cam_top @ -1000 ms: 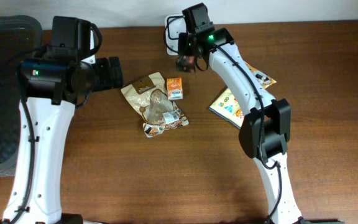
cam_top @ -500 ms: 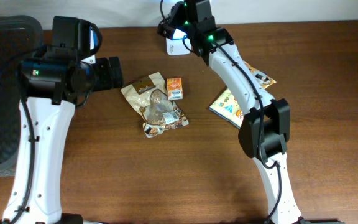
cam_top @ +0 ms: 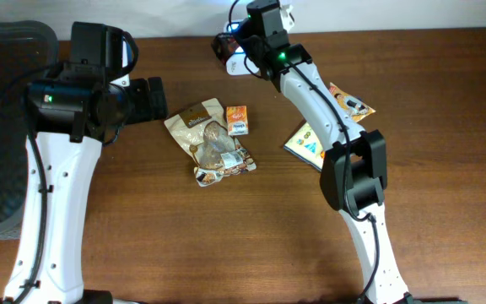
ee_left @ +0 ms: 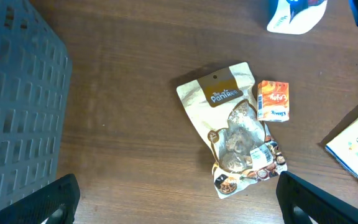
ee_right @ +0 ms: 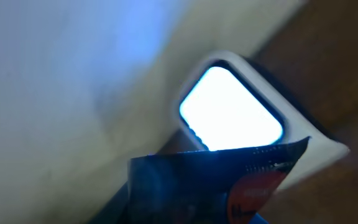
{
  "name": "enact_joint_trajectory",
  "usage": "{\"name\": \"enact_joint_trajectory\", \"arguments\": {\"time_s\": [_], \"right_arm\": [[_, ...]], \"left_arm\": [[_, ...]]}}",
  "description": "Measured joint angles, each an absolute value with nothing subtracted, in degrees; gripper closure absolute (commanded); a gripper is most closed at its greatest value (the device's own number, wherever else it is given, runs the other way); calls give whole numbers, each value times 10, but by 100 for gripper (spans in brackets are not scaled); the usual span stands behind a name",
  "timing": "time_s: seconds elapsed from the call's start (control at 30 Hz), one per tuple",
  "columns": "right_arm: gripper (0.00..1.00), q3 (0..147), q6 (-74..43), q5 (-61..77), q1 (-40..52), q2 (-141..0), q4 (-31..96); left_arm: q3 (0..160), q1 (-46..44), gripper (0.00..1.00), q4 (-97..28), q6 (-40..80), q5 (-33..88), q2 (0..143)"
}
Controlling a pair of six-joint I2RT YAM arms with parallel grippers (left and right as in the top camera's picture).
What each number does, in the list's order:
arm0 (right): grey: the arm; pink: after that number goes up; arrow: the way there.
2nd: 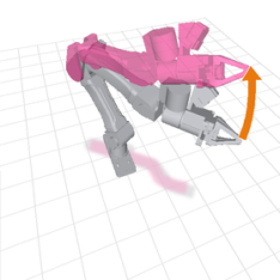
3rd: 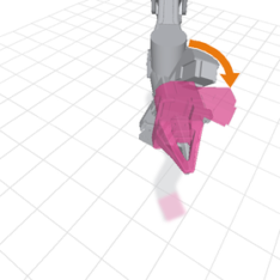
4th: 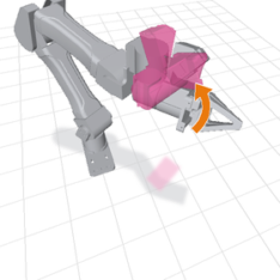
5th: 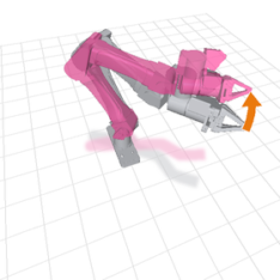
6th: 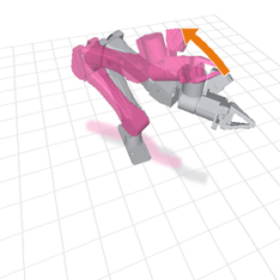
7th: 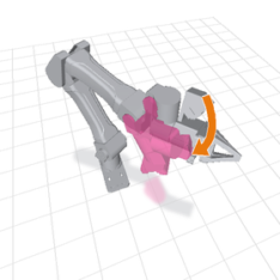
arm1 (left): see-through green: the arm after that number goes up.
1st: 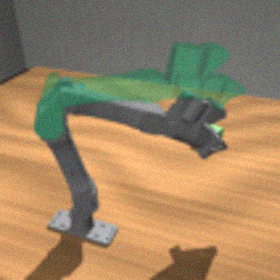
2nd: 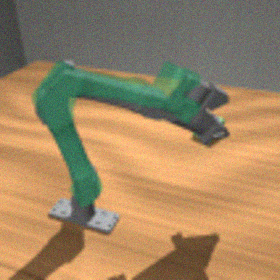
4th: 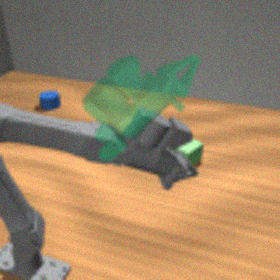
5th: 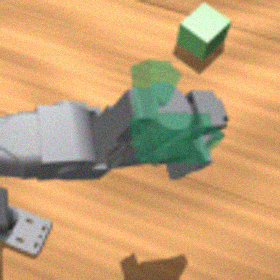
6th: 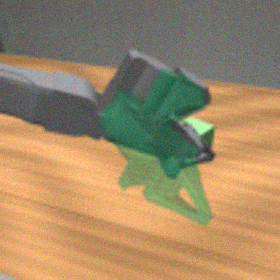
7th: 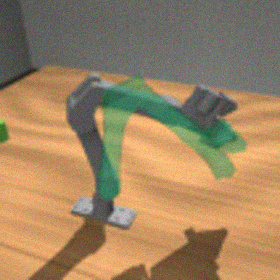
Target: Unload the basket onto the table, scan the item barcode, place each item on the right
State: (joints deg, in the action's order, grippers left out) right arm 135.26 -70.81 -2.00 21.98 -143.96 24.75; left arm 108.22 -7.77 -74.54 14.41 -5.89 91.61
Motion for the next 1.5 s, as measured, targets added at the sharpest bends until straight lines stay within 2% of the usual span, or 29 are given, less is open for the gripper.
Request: {"name": "enact_joint_trajectory", "arguments": {"time_s": [0.3, 0.6, 0.7, 0.83, 0.97, 1.07, 1.1, 1.17, 1.3, 1.37, 1.43, 1.5], "right_arm": [[69, 1352, -798, 16, 187, -1441, 279], [69, 1352, -809, 60, 180, -1441, 279], [65, 1352, -804, 65, 181, -1441, 281], [65, 1352, -795, 66, 189, -1441, 294], [76, 1352, -794, 66, 196, -1441, 300], [76, 1352, -777, 66, 198, -1441, 296], [81, 1353, -769, 68, 197, -1441, 294], [83, 1357, -750, 77, 194, -1441, 294], [82, 1390, -707, 102, 176, -1440, 325], [76, 1407, -672, 107, 157, -1436, 361], [70, 1417, -638, 108, 147, -1430, 398], [56, 1421, -587, 109, 136, -1415, 439]], "left_arm": [[1082, -78, 1, -745, 144, -59, 916], [1082, -78, 1, -745, 144, -59, 916], [1082, -78, 1, -745, 144, -59, 916], [1082, -78, 1, -745, 144, -59, 916], [1082, -78, 1, -745, 144, -59, 916], [1082, -78, 1, -745, 144, -59, 916], [1082, -78, 1, -745, 144, -59, 916], [1082, -78, 1, -746, 144, -59, 916], [1082, -78, 1, -745, 144, -59, 916], [1082, -78, 1, -745, 144, -59, 916], [1082, -78, 1, -745, 144, -59, 916], [1082, -78, 1, -745, 144, -59, 916]]}}
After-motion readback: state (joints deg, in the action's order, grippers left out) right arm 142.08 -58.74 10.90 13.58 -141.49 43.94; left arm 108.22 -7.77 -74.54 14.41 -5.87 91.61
